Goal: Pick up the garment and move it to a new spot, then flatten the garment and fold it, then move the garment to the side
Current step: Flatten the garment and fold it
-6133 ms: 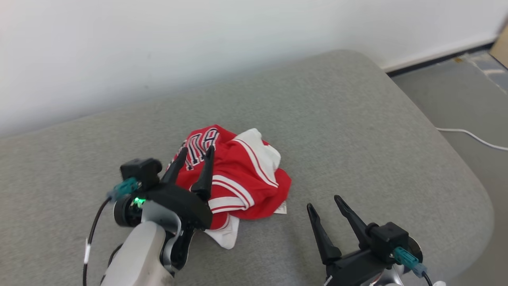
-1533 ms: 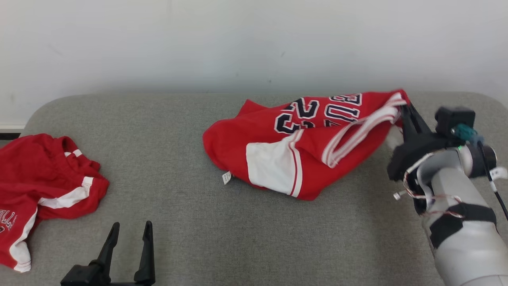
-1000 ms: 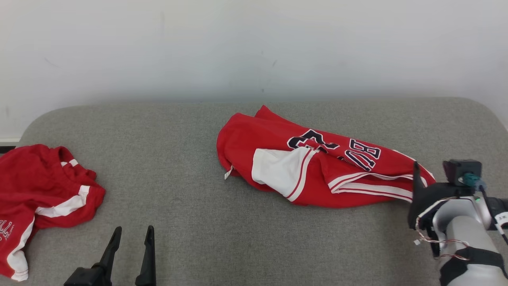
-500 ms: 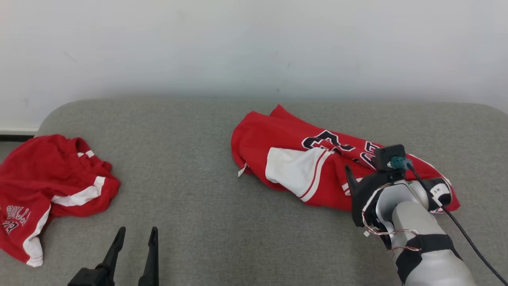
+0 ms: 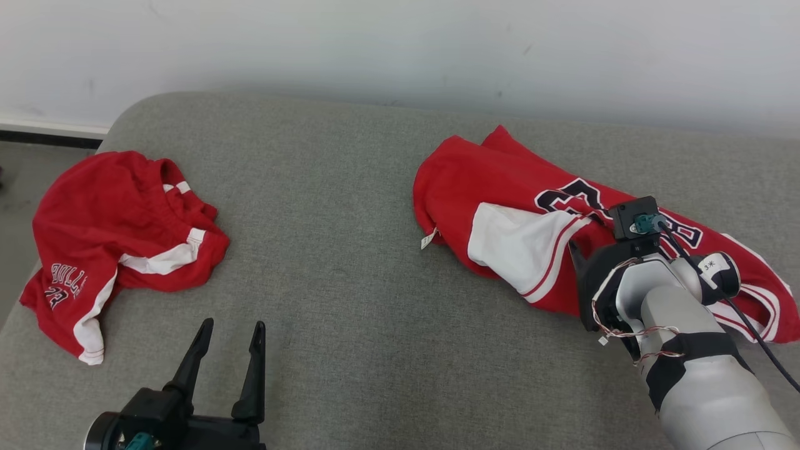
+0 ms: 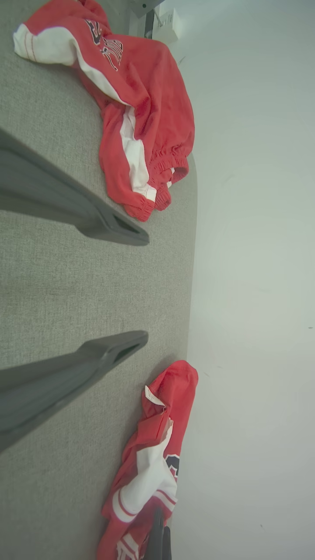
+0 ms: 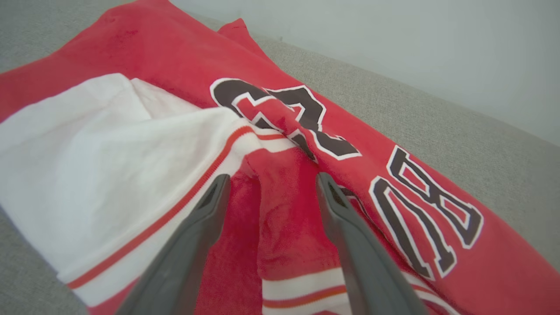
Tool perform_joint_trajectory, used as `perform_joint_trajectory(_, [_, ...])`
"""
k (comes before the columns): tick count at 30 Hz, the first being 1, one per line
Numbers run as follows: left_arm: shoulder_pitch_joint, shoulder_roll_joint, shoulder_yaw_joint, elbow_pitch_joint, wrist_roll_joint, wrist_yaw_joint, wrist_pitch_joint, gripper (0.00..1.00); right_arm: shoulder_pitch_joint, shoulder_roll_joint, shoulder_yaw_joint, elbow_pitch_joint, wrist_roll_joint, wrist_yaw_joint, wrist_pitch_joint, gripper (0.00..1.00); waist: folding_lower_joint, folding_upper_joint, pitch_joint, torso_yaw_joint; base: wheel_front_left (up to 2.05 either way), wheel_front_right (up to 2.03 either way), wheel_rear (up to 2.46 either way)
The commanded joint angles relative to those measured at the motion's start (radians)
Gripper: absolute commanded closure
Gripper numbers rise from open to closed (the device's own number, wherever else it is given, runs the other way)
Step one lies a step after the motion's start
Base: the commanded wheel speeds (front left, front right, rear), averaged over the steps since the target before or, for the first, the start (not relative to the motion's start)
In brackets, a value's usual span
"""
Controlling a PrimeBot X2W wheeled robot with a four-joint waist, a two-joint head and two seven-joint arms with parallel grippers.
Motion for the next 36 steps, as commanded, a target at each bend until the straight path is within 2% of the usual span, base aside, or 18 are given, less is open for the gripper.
perform_joint_trajectory(1, [-0.012,-0.002,0.001,-0.003,0.006,-0.003,-0.001,0.0,-0.011,-0.007,0.0,0.008,0.001,-0.002,-0.007,0.0,-0.0001,-0.0001,0.028,0.026,0.0,0.0,0.0])
perform_joint_trajectory(2, [-0.015,-0.002,0.002,-0.003,0.006,-0.004,-0.001,0.0,-0.019,-0.01,0.001,0.014,0.001,-0.002,-0.012,0.45,-0.0001,-0.0001,0.032,0.027,0.0,0.0,0.0])
perform_joint_trajectory(3, [-0.019,-0.003,0.005,-0.003,0.006,-0.004,-0.001,0.0,-0.025,-0.011,0.001,0.021,0.001,-0.002,-0.016,0.78,-0.0001,-0.0001,0.035,0.027,0.0,0.0,0.0])
perform_joint_trajectory(4, [-0.022,-0.002,0.007,-0.003,0.006,-0.004,-0.001,0.0,-0.031,-0.012,0.001,0.027,0.003,-0.002,-0.023,1.0,-0.0001,-0.0001,0.038,0.026,0.0,0.0,0.0])
perform_joint_trajectory(13, [-0.01,-0.005,0.04,0.013,0.001,0.001,-0.001,0.0,0.023,-0.003,0.009,-0.011,0.024,-0.002,-0.192,1.0,-0.0001,-0.0001,0.007,-0.025,0.0,0.0,0.0])
perform_joint_trajectory(20, [0.027,-0.009,0.067,0.01,-0.005,0.005,-0.001,0.0,0.18,-0.043,-0.013,-0.152,0.059,-0.002,-0.264,1.0,-0.0001,-0.0001,-0.04,-0.104,0.0,0.0,0.0])
perform_joint_trajectory(26, [0.044,-0.017,0.073,0.006,-0.001,0.01,-0.001,0.0,0.385,-0.088,-0.041,-0.383,0.085,-0.002,-0.2,1.0,-0.0001,-0.0001,-0.067,-0.149,0.0,0.0,0.0])
perform_joint_trajectory(27, [0.044,-0.017,0.073,0.006,-0.001,0.01,-0.001,0.0,0.385,-0.088,-0.041,-0.383,0.085,-0.002,-0.2,1.0,-0.0001,-0.0001,-0.067,-0.149,0.0,0.0,0.0])
perform_joint_trajectory(30, [0.054,-0.021,0.073,0.006,0.002,0.01,-0.001,0.0,0.5,-0.1,-0.086,-0.528,0.105,-0.002,-0.128,1.0,-0.0001,-0.0001,-0.077,-0.162,0.0,0.0,0.0])
perform_joint_trajectory(36, [0.058,-0.026,0.074,0.002,0.004,0.009,-0.001,0.0,0.724,-0.063,-0.196,-0.799,0.123,-0.002,0.019,1.0,-0.0001,-0.0001,-0.081,-0.176,0.0,0.0,0.0])
